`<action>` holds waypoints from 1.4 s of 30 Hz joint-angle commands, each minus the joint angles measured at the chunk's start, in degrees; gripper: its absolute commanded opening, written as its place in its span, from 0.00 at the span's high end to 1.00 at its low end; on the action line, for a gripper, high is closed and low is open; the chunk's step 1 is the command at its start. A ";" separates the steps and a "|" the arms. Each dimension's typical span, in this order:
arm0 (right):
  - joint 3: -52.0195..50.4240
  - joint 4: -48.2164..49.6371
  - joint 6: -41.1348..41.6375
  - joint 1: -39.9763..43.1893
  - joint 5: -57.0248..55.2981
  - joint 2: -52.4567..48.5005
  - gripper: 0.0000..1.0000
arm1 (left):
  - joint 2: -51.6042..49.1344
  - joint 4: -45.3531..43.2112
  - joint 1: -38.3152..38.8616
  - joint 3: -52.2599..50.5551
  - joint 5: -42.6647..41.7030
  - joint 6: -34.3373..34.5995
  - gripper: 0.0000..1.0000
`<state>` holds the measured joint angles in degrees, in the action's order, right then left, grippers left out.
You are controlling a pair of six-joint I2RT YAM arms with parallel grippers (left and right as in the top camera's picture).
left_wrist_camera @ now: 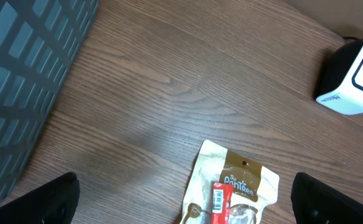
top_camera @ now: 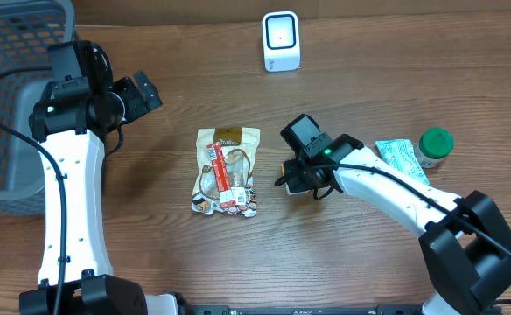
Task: Scan the item barcode
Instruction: 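Lift the orange pack and pull it rightward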
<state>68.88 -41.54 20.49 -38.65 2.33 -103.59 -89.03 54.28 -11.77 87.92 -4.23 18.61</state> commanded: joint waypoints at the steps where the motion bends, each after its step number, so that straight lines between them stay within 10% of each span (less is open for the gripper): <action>1: -0.37 0.33 -1.05 0.00 -0.15 -1.84 0.73 | 1.29 -0.11 -0.22 0.68 0.20 -0.85 0.00; 23: 8.02 -2.34 -1.05 0.11 -0.11 -4.09 0.55 | 1.29 -0.11 -0.22 0.68 0.20 -0.85 0.00; 42: 7.41 0.94 -1.05 0.11 -5.70 -6.03 0.77 | 1.29 -0.11 -0.22 0.68 0.20 -0.85 0.00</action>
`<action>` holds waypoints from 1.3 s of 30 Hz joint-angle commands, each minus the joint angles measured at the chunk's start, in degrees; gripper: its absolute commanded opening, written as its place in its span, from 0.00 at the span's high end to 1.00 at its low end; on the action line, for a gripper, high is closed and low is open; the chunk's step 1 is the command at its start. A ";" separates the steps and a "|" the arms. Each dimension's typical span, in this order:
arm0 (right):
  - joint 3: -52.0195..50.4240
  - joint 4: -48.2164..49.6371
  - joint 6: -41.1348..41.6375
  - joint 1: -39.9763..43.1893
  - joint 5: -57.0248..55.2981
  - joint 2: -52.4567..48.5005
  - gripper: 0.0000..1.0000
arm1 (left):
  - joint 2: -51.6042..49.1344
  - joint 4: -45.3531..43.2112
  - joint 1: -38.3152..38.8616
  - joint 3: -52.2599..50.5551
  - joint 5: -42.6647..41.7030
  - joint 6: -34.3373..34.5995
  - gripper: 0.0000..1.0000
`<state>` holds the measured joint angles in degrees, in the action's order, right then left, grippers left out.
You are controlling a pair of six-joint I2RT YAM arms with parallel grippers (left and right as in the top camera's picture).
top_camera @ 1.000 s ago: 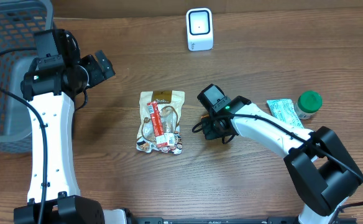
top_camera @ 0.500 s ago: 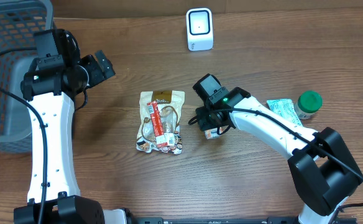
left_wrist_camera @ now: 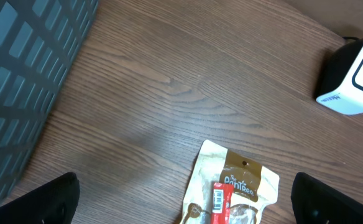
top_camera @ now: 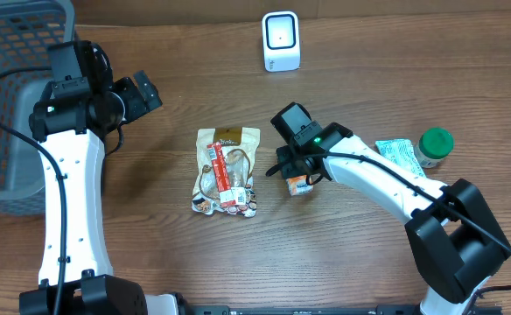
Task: Scan the item barcode
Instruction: 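Lift the orange pack and pull it rightward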
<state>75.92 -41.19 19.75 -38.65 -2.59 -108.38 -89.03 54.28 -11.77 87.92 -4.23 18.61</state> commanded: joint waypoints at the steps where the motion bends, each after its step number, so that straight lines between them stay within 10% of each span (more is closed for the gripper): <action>1: 0.24 0.70 -0.31 0.11 -0.81 -1.86 0.77 | 1.29 -0.09 -0.22 0.68 0.20 -0.85 0.00; 11: 0.22 1.95 -0.31 0.11 -0.76 -5.70 0.77 | 1.29 -0.09 -0.20 0.68 0.22 -0.85 0.00; 17: 2.27 2.84 -0.31 0.50 -0.76 -3.69 0.48 | 1.29 -0.11 -0.22 0.68 0.20 -0.85 0.00; 21: 4.42 0.37 -0.33 1.33 -0.79 0.20 0.45 | 1.29 -0.11 -0.22 0.68 0.20 -0.85 0.00; 39: -3.04 -5.46 2.99 0.70 0.15 2.82 0.71 | 1.29 -0.11 -0.22 0.68 0.20 -0.85 0.00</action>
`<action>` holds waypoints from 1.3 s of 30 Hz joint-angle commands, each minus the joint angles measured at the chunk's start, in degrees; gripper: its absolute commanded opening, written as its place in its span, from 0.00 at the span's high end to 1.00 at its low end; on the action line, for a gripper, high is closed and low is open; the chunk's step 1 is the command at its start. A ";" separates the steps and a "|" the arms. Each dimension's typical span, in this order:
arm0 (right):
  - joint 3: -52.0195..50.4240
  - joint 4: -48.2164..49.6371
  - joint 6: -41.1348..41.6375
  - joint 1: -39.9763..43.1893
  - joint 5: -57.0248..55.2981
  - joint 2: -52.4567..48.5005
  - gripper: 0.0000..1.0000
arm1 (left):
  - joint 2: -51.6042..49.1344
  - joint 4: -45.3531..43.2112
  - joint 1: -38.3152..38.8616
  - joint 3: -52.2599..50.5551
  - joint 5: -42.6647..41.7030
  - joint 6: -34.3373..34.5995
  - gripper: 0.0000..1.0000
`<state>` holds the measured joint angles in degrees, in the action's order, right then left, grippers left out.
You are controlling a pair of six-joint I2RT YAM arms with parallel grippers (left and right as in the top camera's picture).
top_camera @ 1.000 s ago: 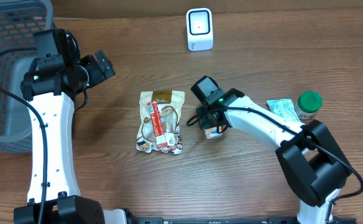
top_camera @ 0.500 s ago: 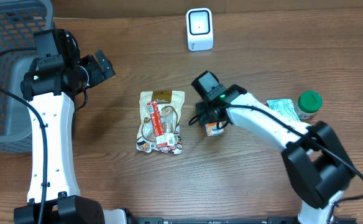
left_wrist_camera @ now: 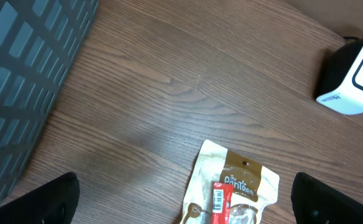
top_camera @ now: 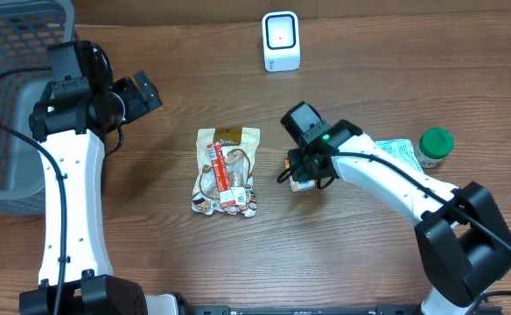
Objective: Scan the item barcode
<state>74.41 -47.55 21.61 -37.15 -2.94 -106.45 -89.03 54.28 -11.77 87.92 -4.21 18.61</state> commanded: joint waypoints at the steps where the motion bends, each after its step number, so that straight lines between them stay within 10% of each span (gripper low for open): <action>1: -2.14 1.55 1.11 -1.05 0.48 0.90 0.70 | 1.29 -0.11 -0.22 0.68 0.20 -0.85 0.00; 39: -4.09 4.17 1.11 -2.05 0.68 0.83 0.64 | 1.29 -0.09 -0.22 0.68 0.17 -0.85 0.00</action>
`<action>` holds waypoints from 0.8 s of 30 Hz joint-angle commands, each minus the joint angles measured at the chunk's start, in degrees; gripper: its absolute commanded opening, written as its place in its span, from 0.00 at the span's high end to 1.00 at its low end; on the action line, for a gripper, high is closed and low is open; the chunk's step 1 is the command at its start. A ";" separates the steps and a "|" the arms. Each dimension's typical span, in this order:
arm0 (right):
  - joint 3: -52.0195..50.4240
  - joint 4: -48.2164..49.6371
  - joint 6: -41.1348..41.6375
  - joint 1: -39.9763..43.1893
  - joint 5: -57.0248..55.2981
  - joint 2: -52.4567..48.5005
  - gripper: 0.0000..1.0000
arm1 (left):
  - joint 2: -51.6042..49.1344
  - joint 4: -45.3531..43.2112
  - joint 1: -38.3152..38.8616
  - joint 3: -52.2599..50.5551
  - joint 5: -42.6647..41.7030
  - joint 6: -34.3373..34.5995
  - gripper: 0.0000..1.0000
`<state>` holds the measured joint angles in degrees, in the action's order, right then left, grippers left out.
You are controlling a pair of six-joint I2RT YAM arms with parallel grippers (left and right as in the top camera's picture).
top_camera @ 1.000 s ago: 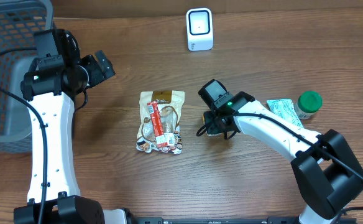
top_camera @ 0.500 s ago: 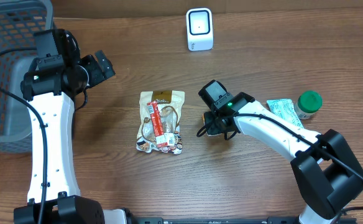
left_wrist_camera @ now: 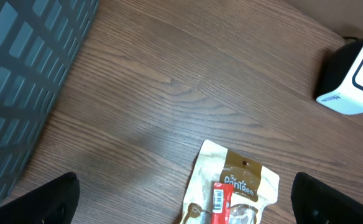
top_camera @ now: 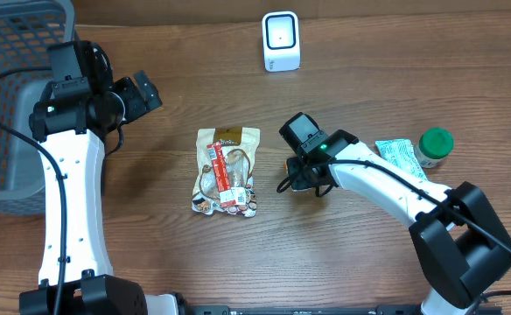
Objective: Scan the item barcode
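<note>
A small orange item lies on the table right of centre, mostly hidden under my right gripper. Only a sliver of orange shows at the gripper's left side. Whether its fingers are closed on the item cannot be made out from above. The white barcode scanner stands at the back centre. My left gripper hangs over the left part of the table, wide open and holding nothing. Its two dark fingertips show at the bottom corners of the wrist view.
A beige snack pouch with a red barcode strip lies mid-table. A teal packet and a green-capped bottle sit at the right. A grey mesh basket stands at the far left.
My right gripper has shifted slightly left and toward the back, and the orange item shows less beneath it. The left arm and all other objects are where they were.
My right gripper stayed over the small orange item throughout. It first covered the item, then sat further left with the item showing below it, then a little to the right. Now it covers the item again. My left gripper has stayed open and still.
</note>
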<state>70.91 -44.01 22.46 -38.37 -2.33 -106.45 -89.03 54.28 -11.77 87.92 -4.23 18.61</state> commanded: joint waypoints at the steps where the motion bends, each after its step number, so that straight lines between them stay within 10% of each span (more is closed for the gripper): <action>1: -0.66 0.92 0.26 -1.03 0.07 0.76 0.64 | 1.29 -0.11 -0.22 0.68 0.20 -0.85 0.00; 24: -0.28 3.63 0.00 -1.42 -1.90 0.59 0.62 | 1.29 -0.11 -0.22 0.68 0.20 -0.85 0.00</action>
<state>68.38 -40.23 22.46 -39.57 -3.44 -106.45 -89.03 54.28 -11.77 87.92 -4.23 18.61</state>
